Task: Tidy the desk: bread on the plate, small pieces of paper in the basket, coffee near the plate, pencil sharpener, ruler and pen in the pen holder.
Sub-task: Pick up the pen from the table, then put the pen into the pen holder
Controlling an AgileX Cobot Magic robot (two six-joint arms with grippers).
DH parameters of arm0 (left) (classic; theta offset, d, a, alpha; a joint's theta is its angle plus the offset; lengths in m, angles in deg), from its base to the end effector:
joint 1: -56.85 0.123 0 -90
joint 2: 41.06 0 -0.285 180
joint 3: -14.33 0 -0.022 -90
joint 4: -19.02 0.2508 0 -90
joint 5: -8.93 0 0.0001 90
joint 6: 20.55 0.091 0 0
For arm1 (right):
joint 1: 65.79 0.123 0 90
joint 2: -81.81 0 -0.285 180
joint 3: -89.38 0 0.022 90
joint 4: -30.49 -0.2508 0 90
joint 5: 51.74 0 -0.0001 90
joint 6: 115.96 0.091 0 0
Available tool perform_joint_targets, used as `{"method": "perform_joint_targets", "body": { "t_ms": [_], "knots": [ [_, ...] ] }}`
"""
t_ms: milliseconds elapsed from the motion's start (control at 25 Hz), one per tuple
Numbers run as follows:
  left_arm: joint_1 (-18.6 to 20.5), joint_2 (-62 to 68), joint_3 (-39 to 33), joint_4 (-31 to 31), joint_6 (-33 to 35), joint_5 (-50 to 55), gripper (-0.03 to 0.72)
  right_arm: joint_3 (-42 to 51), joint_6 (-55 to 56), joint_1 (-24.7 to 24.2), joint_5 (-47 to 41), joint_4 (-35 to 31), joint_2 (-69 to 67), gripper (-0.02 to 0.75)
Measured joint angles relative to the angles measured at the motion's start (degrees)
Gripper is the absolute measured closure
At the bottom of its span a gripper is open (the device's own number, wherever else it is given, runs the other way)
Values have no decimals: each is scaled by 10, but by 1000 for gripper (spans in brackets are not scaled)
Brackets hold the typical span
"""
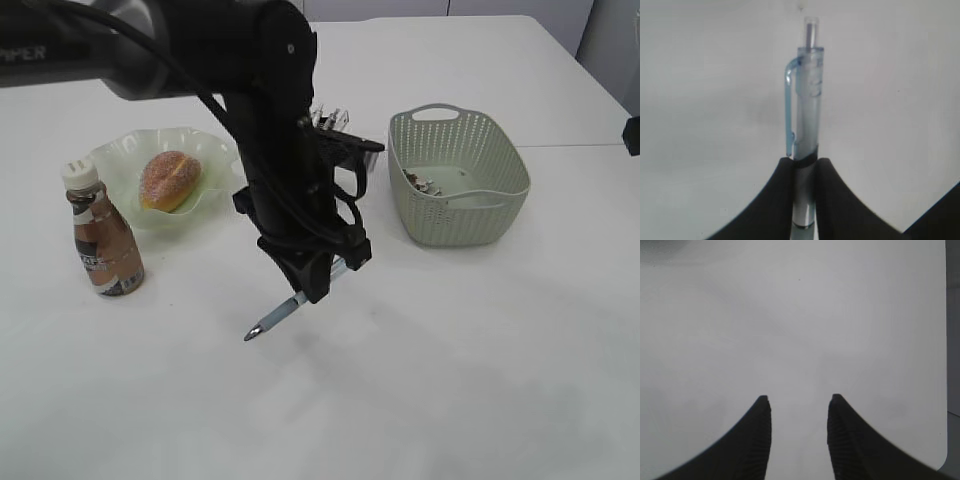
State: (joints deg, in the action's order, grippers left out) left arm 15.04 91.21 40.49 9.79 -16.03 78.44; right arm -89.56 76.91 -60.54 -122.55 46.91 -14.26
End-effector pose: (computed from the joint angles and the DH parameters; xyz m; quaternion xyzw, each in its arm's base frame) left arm 0.3232 -0.3075 0.1958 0.3686 0.9257 -0.0846 0.0117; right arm 0.3020 0.0033 0.3116 0.0330 0.9843 -0.1209 0.1246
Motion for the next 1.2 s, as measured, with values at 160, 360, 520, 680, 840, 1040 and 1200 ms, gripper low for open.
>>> {"method": "perform_joint_targets", "body": {
  "t_ms": [160, 360, 520, 680, 840, 1040, 1200],
  "knots": [
    [1, -47, -37, -2, -8, 1, 627, 0, 0, 0, 0, 0, 0, 428],
    [5, -134, -155, -2, -11, -5, 627, 0, 0, 0, 3, 0, 0, 429],
    [12, -245, -263, -2, -19, -103, 627, 0, 0, 0, 3, 0, 0, 428],
    [12, -367, -387, 6, -22, -272, 627, 0, 0, 0, 3, 0, 0, 428],
    [12, -456, -509, 34, -23, -476, 627, 0, 0, 0, 3, 0, 0, 428],
    [13, -480, -635, 102, -23, -786, 627, 0, 0, 0, 3, 0, 0, 429],
    [26, -435, -672, 109, -23, -986, 627, 0, 0, 0, 3, -1, 0, 429]
  ]
}}
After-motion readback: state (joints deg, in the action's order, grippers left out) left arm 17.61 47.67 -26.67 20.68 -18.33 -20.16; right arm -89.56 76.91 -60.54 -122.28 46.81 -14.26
